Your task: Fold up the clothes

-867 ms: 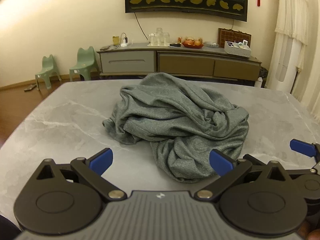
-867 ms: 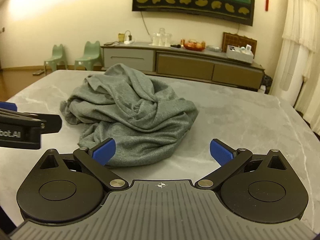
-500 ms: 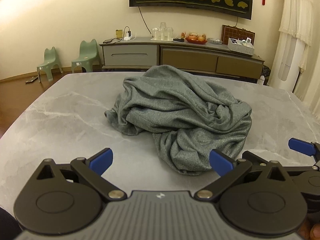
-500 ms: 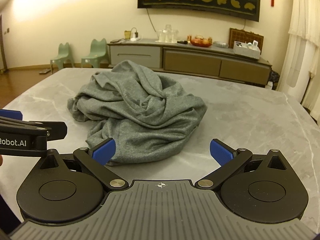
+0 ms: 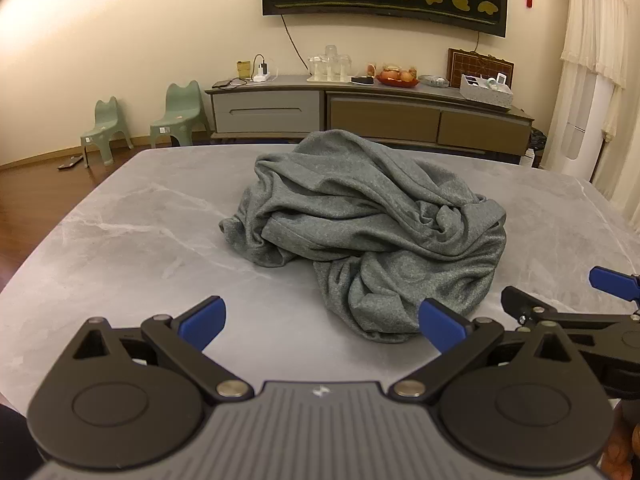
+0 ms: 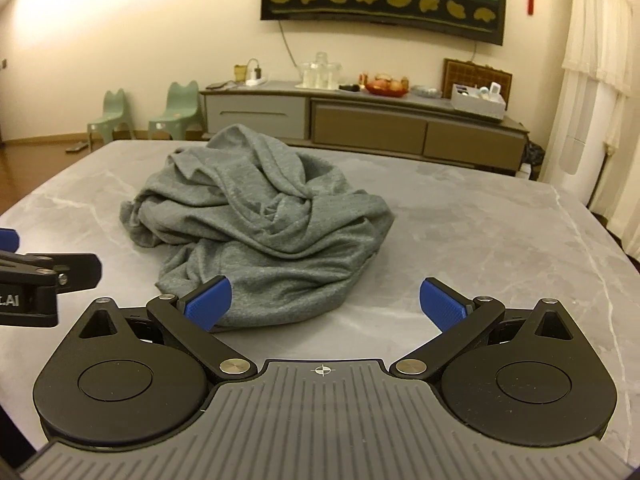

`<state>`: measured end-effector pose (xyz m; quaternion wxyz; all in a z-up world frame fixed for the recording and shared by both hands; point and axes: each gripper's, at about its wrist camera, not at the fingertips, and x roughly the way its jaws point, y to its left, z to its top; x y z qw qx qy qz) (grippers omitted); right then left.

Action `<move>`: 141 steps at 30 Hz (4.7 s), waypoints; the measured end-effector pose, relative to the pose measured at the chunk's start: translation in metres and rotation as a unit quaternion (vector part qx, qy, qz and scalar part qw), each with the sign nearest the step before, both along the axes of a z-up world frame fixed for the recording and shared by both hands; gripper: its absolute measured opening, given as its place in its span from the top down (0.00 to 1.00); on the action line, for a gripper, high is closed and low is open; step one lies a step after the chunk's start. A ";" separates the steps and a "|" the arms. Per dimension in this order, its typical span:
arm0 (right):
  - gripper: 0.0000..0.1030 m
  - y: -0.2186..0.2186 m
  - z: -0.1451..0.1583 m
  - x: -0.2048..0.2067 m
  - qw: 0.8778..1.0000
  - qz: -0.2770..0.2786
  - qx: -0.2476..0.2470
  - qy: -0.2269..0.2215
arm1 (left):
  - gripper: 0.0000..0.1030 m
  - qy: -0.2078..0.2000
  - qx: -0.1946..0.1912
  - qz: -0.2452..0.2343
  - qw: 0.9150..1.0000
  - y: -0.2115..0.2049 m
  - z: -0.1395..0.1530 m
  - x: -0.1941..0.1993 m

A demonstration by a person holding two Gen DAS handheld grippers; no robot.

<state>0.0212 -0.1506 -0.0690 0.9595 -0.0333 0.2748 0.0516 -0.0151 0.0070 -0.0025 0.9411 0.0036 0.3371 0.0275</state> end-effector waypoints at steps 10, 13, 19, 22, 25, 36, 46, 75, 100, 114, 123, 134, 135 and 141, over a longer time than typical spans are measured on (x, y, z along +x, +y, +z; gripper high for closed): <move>0.03 -0.008 0.002 -0.005 1.000 -0.002 0.015 -0.001 | 0.00 -0.009 0.006 0.004 1.000 0.000 0.007 -0.010; 0.04 -0.009 0.001 -0.006 1.000 -0.004 0.015 -0.001 | 0.00 -0.010 0.006 0.003 1.000 -0.001 0.008 -0.012; 0.12 -0.009 0.001 -0.008 1.000 -0.005 0.013 -0.004 | 0.00 -0.015 0.003 -0.004 1.000 -0.001 0.010 -0.017; 0.54 -0.012 0.000 -0.008 0.999 0.009 0.034 0.006 | 0.42 -0.013 0.000 0.000 1.000 0.000 0.007 -0.018; 0.99 -0.016 -0.002 -0.008 0.998 0.025 0.061 0.021 | 0.99 -0.005 -0.001 0.016 1.000 0.003 0.003 -0.016; 1.00 -0.008 0.000 -0.013 0.998 0.035 0.050 0.012 | 1.00 -0.002 -0.006 0.039 0.999 0.015 -0.001 -0.017; 0.53 -0.011 -0.002 -0.010 0.999 0.005 0.043 0.012 | 0.39 -0.007 -0.008 0.036 0.999 0.016 -0.004 -0.015; 0.12 -0.015 -0.044 0.100 0.993 -0.061 0.051 0.090 | 0.00 0.007 0.049 -0.041 0.998 0.057 -0.040 0.142; 0.05 0.039 0.022 0.115 0.992 -0.088 -0.053 -0.075 | 0.00 0.021 -0.256 0.112 0.960 0.217 -0.033 0.164; 0.96 0.177 0.073 0.260 0.991 0.088 -0.103 -0.008 | 0.00 -0.006 -0.256 0.166 0.952 0.244 -0.027 0.161; 0.96 0.037 0.228 0.127 0.963 -0.092 -0.020 -0.252 | 0.00 0.003 -0.242 0.122 0.963 0.225 -0.029 0.162; 0.67 -0.129 -0.029 0.118 0.947 -0.314 -0.005 0.064 | 0.00 0.036 -0.135 -0.048 0.989 0.112 -0.059 0.172; 0.66 -0.132 -0.024 0.112 0.951 -0.301 0.036 0.056 | 0.00 0.035 -0.125 -0.058 0.990 0.103 -0.059 0.175; 0.12 -0.123 -0.010 0.119 0.962 -0.243 0.126 0.011 | 0.00 0.084 -0.086 -0.124 0.985 0.020 -0.082 0.218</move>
